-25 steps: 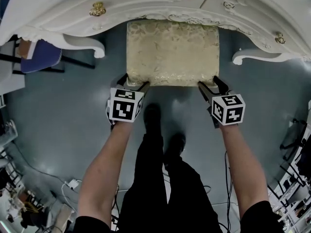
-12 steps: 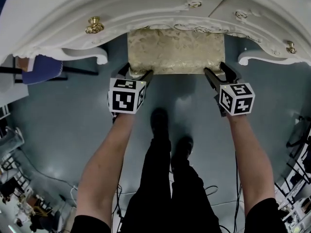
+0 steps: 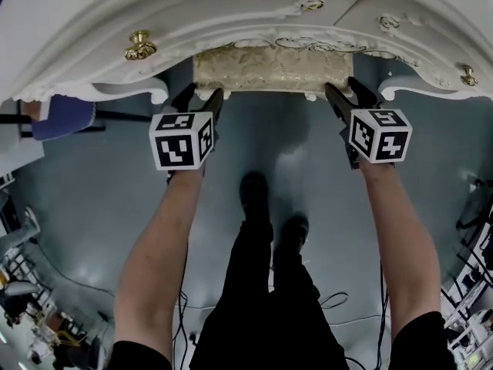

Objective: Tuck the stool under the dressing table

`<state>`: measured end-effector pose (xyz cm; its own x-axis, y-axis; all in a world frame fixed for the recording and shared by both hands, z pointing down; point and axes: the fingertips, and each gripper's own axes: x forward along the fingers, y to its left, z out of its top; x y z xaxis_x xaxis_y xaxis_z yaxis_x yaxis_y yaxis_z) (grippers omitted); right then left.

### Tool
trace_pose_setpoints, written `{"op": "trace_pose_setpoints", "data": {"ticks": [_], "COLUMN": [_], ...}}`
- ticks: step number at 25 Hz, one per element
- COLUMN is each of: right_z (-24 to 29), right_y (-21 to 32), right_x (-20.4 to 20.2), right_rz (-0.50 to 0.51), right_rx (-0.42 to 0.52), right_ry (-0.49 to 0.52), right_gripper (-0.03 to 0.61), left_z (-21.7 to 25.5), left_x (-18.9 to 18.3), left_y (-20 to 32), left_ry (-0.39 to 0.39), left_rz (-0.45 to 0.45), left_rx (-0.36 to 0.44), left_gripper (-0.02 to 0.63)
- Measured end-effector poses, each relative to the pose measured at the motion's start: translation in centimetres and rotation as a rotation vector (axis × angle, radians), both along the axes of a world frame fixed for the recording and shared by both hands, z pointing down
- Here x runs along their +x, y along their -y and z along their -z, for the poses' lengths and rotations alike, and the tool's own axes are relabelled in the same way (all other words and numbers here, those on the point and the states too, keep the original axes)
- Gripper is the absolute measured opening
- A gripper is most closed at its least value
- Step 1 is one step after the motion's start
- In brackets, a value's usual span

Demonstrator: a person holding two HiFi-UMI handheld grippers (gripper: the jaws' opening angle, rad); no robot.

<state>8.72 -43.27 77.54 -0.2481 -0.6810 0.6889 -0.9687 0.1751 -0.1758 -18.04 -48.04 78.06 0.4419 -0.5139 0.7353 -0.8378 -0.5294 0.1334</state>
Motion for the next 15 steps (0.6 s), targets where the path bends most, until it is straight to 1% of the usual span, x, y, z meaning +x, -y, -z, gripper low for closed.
{"op": "trace_pose_setpoints", "data": {"ticks": [1, 2, 3, 4, 6, 8, 11, 13, 15], "right_z": [0.3, 0.4, 0.3, -0.1, -0.9, -1.6, -2.2, -2.4, -2.6], "right_y": [-0.4, -0.9, -1.4, -2.0, -3.1, -3.5, -3.2, -2.7, -2.3], "right_x": [0.6, 1.2, 1.7, 2.0, 2.2, 1.7, 0.2, -0.6, -0.8], "right_rz": [-0.025, -0.048, -0.062, -0.068, -0.055, -0.025, 0.013, 0.008, -0.021], "right_rx": [0.008, 0.009, 0.0, -0.017, -0.054, -0.076, -0.09, -0.097, -0.103], "right_ry": [-0.001, 0.0, 0.0, -0.006, -0.027, -0.037, -0.019, -0.015, -0.01], "right_gripper": [0.2, 0.128, 0.089, 0.068, 0.046, 0.044, 0.044, 0.044, 0.044], "left_z": [-0.1, -0.4, -0.7, -0.9, -1.3, -1.4, -1.3, -1.4, -1.5], "left_x": [-0.2, -0.3, -0.3, -0.2, -0.1, 0.1, 0.4, 0.5, 0.3], "left_y": [-0.6, -1.2, -1.7, -2.0, -2.2, -1.9, -1.5, -1.4, -1.4], "left_ry": [-0.001, -0.002, -0.001, 0.004, 0.016, 0.015, 0.012, 0.017, 0.029], "left_rz": [-0.001, -0.009, -0.022, -0.034, -0.048, -0.046, -0.043, -0.055, -0.072], "left_rx": [-0.004, -0.009, -0.014, -0.015, -0.007, 0.001, 0.001, -0.002, -0.006], "left_gripper": [0.236, 0.218, 0.207, 0.2, 0.199, 0.199, 0.202, 0.197, 0.187]}}
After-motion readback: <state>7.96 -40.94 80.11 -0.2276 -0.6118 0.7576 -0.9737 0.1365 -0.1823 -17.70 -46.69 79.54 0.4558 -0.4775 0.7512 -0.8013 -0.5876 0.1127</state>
